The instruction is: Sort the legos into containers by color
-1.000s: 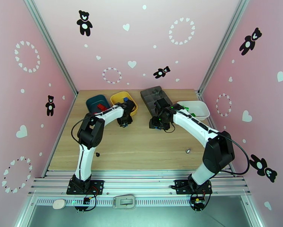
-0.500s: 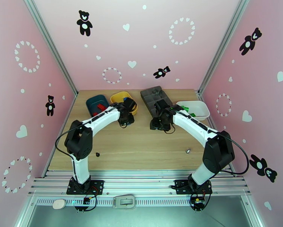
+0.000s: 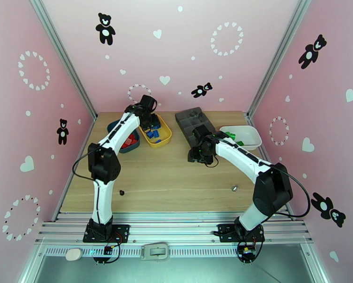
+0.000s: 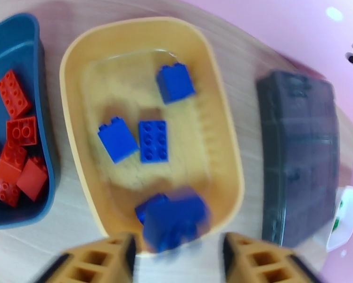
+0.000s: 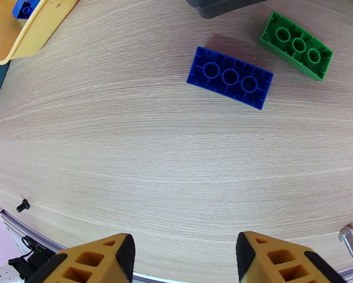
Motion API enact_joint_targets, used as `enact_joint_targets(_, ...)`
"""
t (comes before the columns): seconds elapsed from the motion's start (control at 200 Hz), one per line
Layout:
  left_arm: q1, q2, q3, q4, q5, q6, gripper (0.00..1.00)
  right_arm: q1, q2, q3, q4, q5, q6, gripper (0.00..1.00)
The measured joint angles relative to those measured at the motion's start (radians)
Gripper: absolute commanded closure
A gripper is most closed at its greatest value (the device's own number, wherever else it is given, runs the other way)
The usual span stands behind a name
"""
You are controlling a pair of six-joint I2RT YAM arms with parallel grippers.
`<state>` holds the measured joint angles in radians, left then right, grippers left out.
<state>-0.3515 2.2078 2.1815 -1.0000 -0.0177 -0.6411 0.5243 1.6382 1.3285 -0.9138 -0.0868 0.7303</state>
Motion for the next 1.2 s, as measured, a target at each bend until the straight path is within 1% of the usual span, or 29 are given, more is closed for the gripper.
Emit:
enact_joint_targets(0.07, 0.003, 0.02, 0.01, -0.014, 0.011, 0.01, 0.18, 0.0, 0.0, 0.0, -0.005, 0.008, 0.0, 0.33)
enact_joint_targets(0.155, 0.001, 0.018, 0.002, -0.022, 0.027, 0.012, 0.17, -0.002, 0.001, 0.0, -0.009, 0.019, -0.001, 0.32)
enact_joint_targets(0.225, -0.004, -0.009, -0.04, -0.005, 0.035, 0.011, 0.17, -0.006, 0.008, 0.0, -0.011, 0.026, -0.002, 0.3)
enact_joint_targets(0.38, -0.017, -0.16, -0.269, 0.047, 0.041, 0.001, 0.14, -0.016, 0.062, 0.0, -0.011, 0.04, -0.016, 0.29)
enact_joint_targets(0.631, -0.054, -0.469, -0.663, 0.161, 0.04, -0.058, 0.11, -0.031, 0.193, 0.015, -0.01, 0.061, -0.05, 0.28)
enact_joint_targets(0.741, -0.082, -0.556, -0.811, 0.204, 0.04, -0.098, 0.11, -0.038, 0.243, 0.048, -0.01, 0.068, -0.067, 0.26)
enact_joint_targets(0.851, -0.106, -0.604, -0.923, 0.226, 0.04, -0.135, 0.11, -0.047, 0.289, 0.091, -0.008, 0.069, -0.087, 0.25)
enact_joint_targets(0.981, -0.116, -0.634, -0.987, 0.231, 0.037, -0.162, 0.11, -0.06, 0.346, 0.151, -0.011, 0.075, -0.113, 0.24)
enact_joint_targets(1.196, -0.116, -0.669, -0.995, 0.238, 0.037, -0.168, 0.1, -0.084, 0.416, 0.209, -0.026, 0.084, -0.139, 0.24)
